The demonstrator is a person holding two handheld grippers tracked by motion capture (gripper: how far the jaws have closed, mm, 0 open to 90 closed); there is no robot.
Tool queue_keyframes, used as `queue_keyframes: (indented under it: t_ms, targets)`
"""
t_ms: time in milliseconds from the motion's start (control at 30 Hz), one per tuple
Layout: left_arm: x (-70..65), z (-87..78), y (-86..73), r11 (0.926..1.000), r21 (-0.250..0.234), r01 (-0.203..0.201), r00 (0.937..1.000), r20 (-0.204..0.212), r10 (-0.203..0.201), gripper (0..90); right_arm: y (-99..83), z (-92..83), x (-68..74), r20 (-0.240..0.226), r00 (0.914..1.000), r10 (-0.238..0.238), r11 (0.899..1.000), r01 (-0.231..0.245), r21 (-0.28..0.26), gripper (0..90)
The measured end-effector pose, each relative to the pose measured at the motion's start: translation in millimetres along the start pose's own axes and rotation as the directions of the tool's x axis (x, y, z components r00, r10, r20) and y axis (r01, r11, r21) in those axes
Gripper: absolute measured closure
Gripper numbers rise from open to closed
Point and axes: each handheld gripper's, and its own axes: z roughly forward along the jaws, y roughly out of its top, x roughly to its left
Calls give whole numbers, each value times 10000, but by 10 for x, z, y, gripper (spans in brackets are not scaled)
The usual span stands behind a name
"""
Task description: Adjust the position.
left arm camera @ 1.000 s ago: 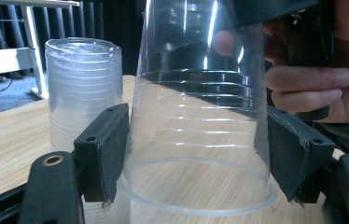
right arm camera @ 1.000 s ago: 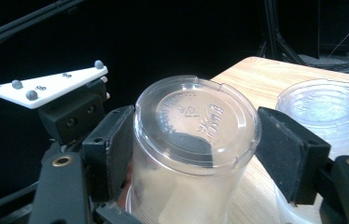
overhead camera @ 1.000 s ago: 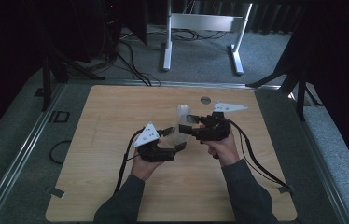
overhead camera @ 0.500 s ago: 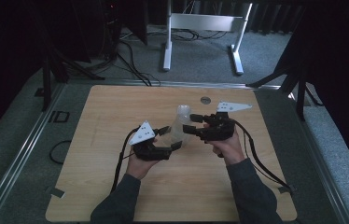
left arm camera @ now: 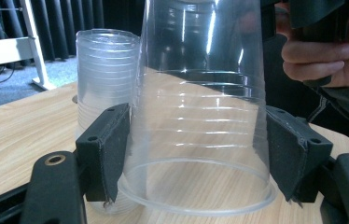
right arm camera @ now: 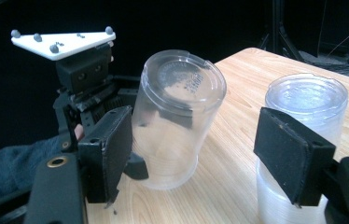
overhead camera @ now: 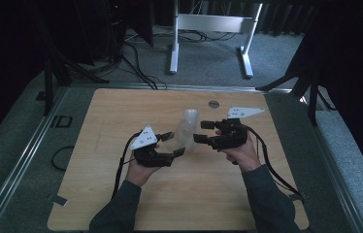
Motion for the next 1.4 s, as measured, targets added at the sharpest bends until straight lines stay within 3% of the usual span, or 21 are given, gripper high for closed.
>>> queue_keyframes:
  t_ms: [233,300,400,467,600,700,800,833,1000,1033,1067,1100,1167,1233,1300,1400]
  targets:
    - [14,-40,3,9997,172,-146,9999,-82,148,285,17,-47,4,140,9992,-366,9985,360,403,239]
    - [21,-54,0,9990,358,-262,9996,-86,266,285,24,-77,4,323,9967,-746,9927,711,978,219]
    - [23,-56,-1,9986,431,-305,9995,-73,309,285,25,-83,7,342,9958,-844,9901,800,1155,217]
    - [26,-62,3,9973,601,-425,9991,-46,429,285,22,-95,18,495,9910,-1240,9783,1137,1733,213]
    - [27,-68,13,9961,726,-505,9987,5,506,285,21,-108,15,710,9875,-1409,9688,1227,2152,220]
    - [23,-64,19,9936,931,-637,9980,117,629,285,19,-116,20,1074,9790,-1731,9533,1392,2680,238]
    - [22,-57,19,9917,1083,-687,9975,249,664,285,17,-116,23,1100,9777,-1788,9504,1427,2765,240]
    - [20,-54,19,9909,1139,-722,9972,286,694,285,10,-112,37,1178,9715,-2057,9380,1614,3068,248]
    - [10,-34,20,9858,1461,-831,9957,525,761,285,-1,-108,68,1238,9599,-2515,9097,1908,3689,274]
    - [10,-34,20,9858,1461,-831,9957,525,761,285,-1,-108,68,1238,9599,-2515,9097,1908,3689,274]
    - [5,-23,20,9830,1600,-899,9947,634,806,285,-1,-107,74,1241,9568,-2629,9035,1990,3796,274]
    - [4,-16,22,9811,1689,-949,9938,729,835,285,2,-107,84,1205,9514,-2834,8918,2153,3978,288]
    - [-10,7,21,9764,1905,-1017,9924,883,861,285,9,-109,97,1147,9453,-3055,8777,2328,4188,301]
    - [-16,17,20,9744,1990,-1049,9917,948,873,285,12,-111,100,1121,9445,-3088,8745,2356,4239,308]
    - [-21,37,22,9691,2180,-1156,9896,1093,935,285,17,-113,110,1022,9414,-3214,8637,2473,4391,324]
    - [-21,52,21,9671,2266,-1159,9889,1172,910,285,21,-104,126,927,9347,-3431,8456,2644,4638,338]
